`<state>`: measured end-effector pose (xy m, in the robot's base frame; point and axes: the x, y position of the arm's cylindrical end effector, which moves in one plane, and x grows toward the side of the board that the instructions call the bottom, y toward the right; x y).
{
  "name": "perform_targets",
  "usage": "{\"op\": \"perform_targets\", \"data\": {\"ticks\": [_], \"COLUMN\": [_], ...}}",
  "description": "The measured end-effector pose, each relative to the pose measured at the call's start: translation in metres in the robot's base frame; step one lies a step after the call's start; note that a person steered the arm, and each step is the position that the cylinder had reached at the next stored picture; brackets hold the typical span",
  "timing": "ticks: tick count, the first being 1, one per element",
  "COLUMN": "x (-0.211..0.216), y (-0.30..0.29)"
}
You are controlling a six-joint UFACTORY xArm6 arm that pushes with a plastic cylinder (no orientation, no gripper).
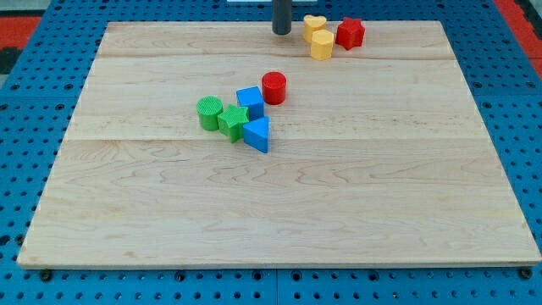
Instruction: Move your arm towards center left
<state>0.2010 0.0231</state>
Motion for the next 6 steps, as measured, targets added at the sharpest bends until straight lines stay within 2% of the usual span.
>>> {"op": "perform_targets", "data": {"ticks": [1,2,3,4,5,6], "x": [0.013,0.047,0.055,0.1,0.188,0.237], "y": [0.033,0.023,-0.077,-0.142,-0.182,-0.155]}}
